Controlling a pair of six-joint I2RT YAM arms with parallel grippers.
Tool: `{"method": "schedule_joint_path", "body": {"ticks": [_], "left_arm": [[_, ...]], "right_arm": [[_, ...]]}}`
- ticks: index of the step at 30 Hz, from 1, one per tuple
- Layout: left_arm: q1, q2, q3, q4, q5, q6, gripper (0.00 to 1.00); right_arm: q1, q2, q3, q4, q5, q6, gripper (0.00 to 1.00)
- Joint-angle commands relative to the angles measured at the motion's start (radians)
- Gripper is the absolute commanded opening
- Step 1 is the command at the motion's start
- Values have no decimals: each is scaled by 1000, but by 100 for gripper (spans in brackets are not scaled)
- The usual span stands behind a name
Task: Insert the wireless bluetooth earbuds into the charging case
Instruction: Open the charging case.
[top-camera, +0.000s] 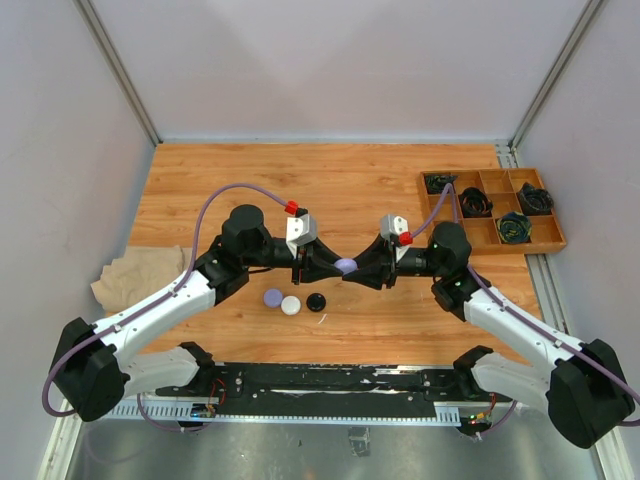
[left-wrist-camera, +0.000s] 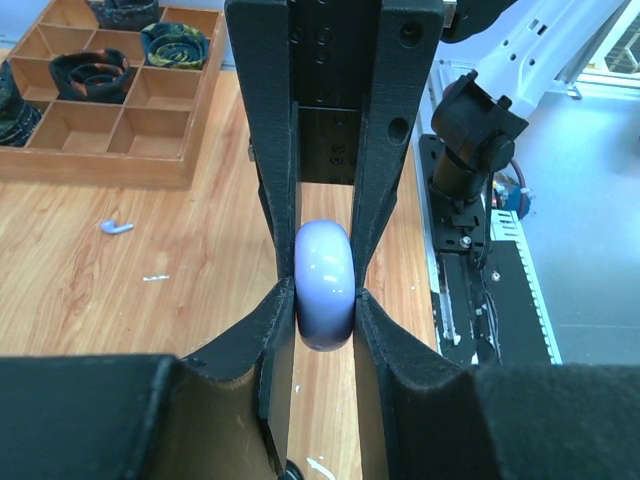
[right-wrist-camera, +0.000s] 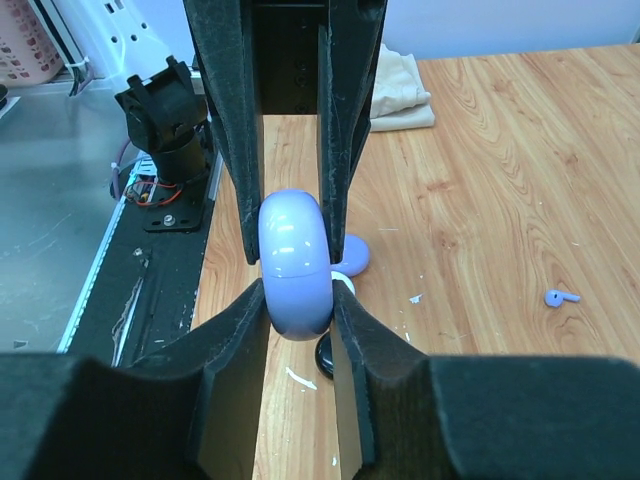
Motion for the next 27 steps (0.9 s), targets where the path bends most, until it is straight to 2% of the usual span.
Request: {"method": "schedule_joint_path", "body": {"ticks": [1, 4, 7, 9, 11, 13, 15, 22, 27], "left_arm": [[-5, -4, 31, 15, 26, 5, 4], [-5, -1, 33, 5, 25, 8, 5], [-5, -8, 33, -1, 9, 8, 9], [-5, -20, 32, -3, -10, 8, 16], [-5, -31, 27, -4, -27, 6, 27], [-5, -47, 19, 2, -52, -3, 40], [-5, -58, 10, 10, -82, -11, 46], [-5, -51, 8, 19, -119, -35, 61], [-5, -27, 13, 28, -115, -56, 66]], "right_arm": [[-16, -5, -11, 69, -31, 27, 29], [-16, -7, -13, 79, -39, 37, 25], [-17, -10, -14, 80, -38, 39, 17], [-18, -15, -16, 80, -33, 40, 11], [-18, -25, -20, 80, -21, 40, 8], [-18, -36, -22, 80, -8, 39, 6], [-18, -45, -24, 81, 1, 41, 4], [-18, -55, -30, 85, 27, 47, 1], [-18, -53, -37, 102, 41, 57, 1]]}}
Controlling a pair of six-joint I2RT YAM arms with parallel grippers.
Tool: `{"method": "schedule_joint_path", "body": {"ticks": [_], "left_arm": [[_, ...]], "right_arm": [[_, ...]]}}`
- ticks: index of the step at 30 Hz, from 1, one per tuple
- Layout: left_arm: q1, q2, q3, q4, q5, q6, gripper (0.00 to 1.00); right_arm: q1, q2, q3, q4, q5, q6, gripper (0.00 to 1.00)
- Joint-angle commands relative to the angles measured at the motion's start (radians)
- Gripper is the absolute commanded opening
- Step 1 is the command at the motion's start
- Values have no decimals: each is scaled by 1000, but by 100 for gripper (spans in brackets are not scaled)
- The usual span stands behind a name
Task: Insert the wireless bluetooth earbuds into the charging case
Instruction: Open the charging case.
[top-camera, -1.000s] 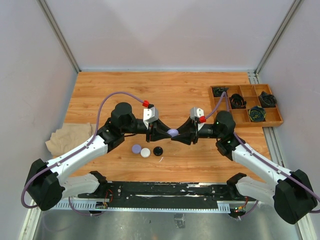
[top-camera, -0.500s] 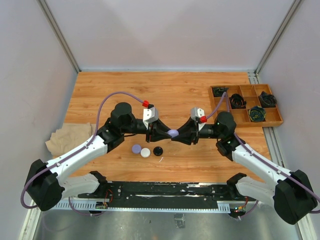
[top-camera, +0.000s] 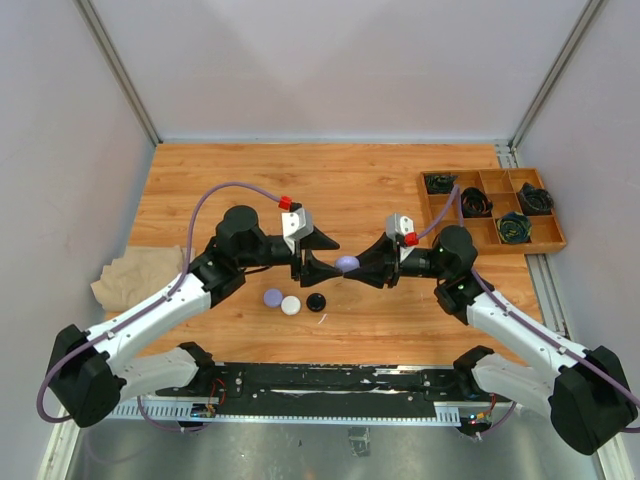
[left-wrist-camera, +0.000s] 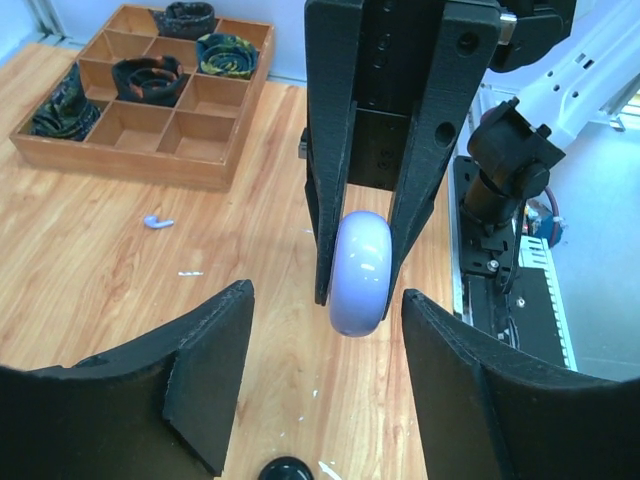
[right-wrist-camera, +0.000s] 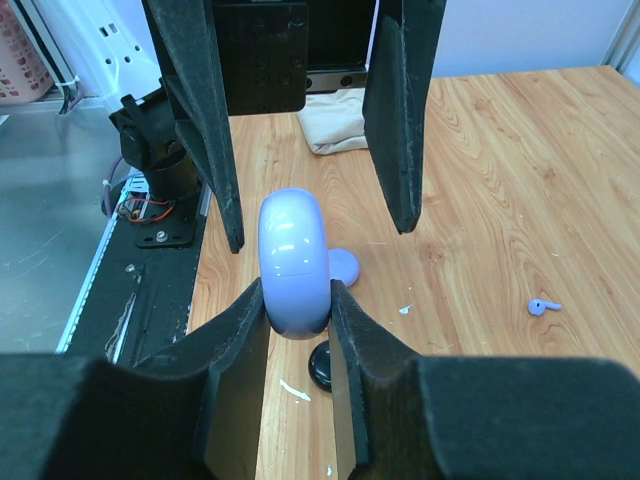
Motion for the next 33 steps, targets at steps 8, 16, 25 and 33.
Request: {"method": "schedule_joint_path", "body": {"ticks": [8, 16, 25, 33], "left_arm": [[-3, 22, 24, 30, -113, -65, 67], [-3, 3, 40, 24, -194, -91, 67], [1, -14, 60, -6, -246, -101, 67], [5, -16, 63, -4, -250, -110, 68]], "right_arm": [[-13, -10, -33, 74, 24, 23, 1], [-13, -11, -40, 70, 24, 17, 1], [-14, -15, -41, 58, 26, 6, 1], [-13, -16, -41, 35, 43, -11, 1]]}}
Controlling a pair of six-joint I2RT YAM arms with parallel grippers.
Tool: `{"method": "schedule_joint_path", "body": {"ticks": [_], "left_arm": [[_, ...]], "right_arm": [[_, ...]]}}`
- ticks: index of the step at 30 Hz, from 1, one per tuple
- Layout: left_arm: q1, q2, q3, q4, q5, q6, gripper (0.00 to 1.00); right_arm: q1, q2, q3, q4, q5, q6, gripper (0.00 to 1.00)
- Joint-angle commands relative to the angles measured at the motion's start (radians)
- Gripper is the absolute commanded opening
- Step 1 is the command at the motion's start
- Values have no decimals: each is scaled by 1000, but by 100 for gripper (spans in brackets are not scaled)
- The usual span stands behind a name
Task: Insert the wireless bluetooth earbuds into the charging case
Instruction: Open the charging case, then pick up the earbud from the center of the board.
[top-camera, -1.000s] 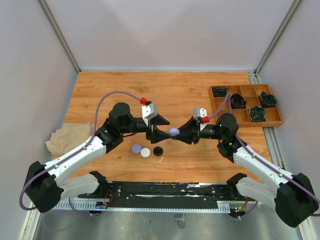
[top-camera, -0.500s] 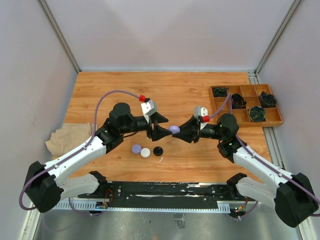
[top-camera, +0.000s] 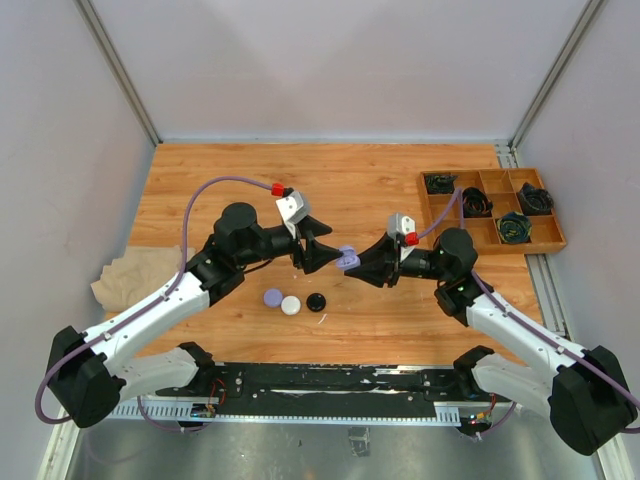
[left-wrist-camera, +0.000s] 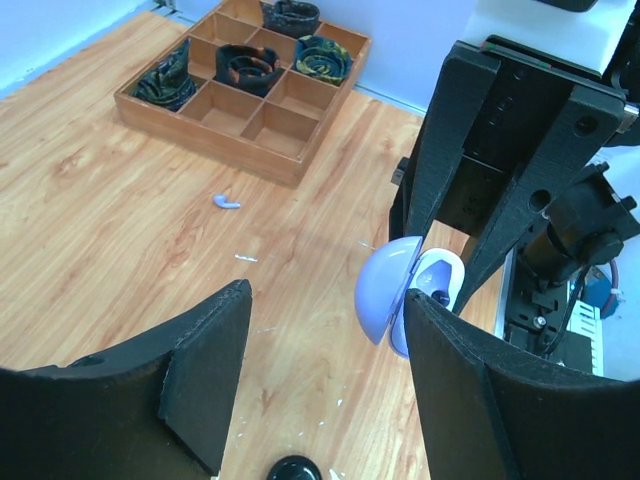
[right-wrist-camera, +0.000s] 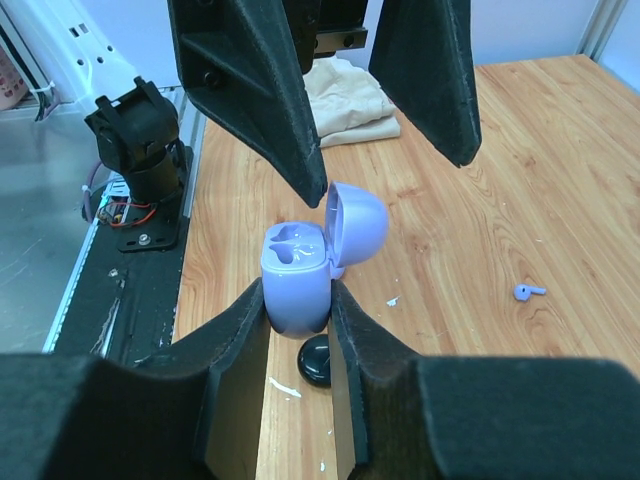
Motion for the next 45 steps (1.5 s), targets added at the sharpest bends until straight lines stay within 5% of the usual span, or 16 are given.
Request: {"method": "schedule_joint_path", "body": {"ticks": [1, 15, 29, 45], "left_arm": [[5, -17, 29, 18, -23, -8, 68], [40, 51, 12, -11, -244, -120, 71], [205, 361, 74, -23, -341, -292, 70], [268, 786, 369, -169, -420, -219, 61]], "right_arm": [[-5, -15, -15, 1, -2, -25, 1], [-12, -26, -89, -89, 325, -107, 1], [-12, -78, -232, 16, 628, -122, 1], [-13, -74, -249, 27, 683, -120, 1]]}}
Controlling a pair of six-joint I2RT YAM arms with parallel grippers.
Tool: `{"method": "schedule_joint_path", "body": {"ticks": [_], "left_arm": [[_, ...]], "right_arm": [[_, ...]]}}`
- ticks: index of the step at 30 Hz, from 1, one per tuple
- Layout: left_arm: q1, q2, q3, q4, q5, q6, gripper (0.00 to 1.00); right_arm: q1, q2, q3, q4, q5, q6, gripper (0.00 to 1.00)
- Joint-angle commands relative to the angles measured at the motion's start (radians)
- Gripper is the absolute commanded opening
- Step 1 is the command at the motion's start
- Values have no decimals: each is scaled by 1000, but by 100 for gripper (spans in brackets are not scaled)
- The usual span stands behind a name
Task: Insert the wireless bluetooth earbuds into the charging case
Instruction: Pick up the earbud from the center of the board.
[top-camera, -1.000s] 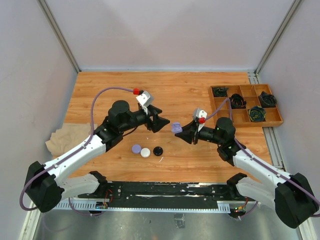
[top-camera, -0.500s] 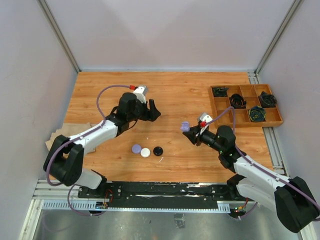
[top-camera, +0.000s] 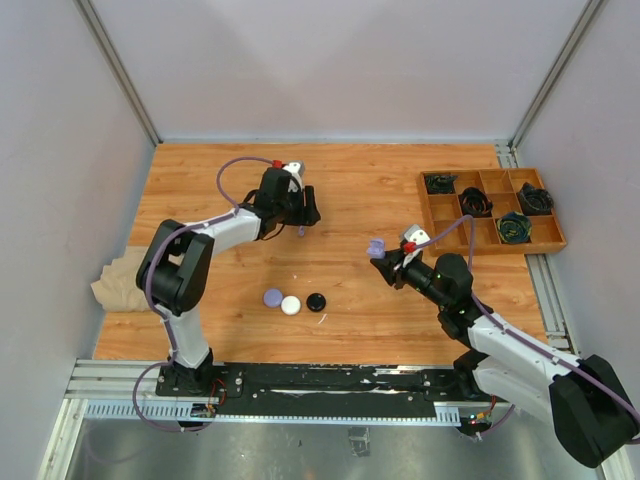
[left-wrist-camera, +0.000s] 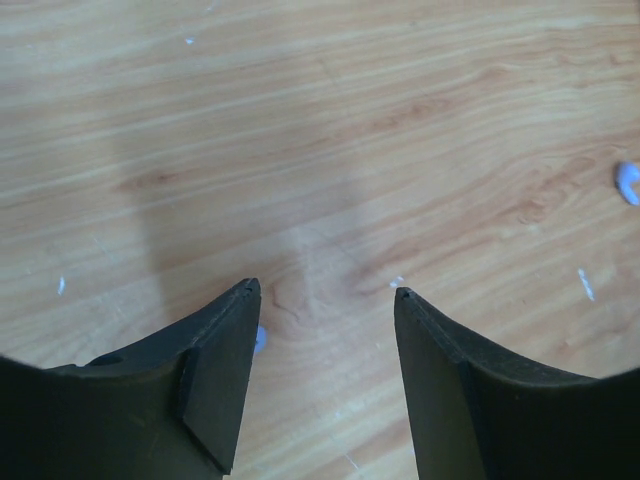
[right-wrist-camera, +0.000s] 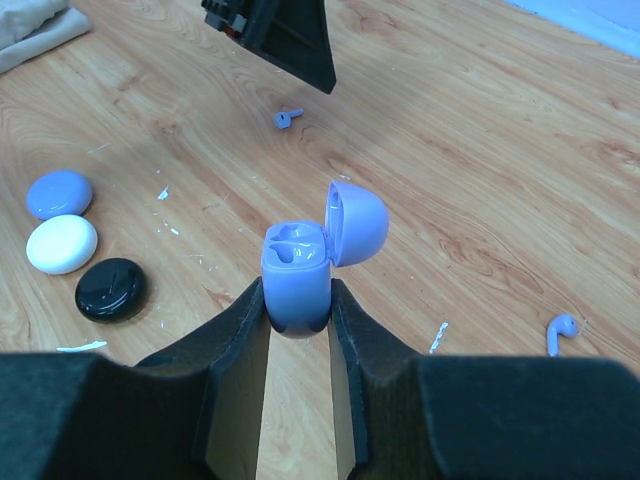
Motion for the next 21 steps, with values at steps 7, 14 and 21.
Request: {"method": "schedule_joint_path", "body": {"ticks": [7, 14, 21], "left_arm": [[15, 145, 145, -156, -104, 54, 58], [14, 159, 115, -175, -27, 64, 54], [-6, 185, 122, -201, 58, 139, 53]], "right_arm": [[-10, 3, -5, 38, 27, -14, 1], [-9, 4, -1, 34, 21, -13, 1], [-10, 11, 2, 31, 17, -13, 1]]}}
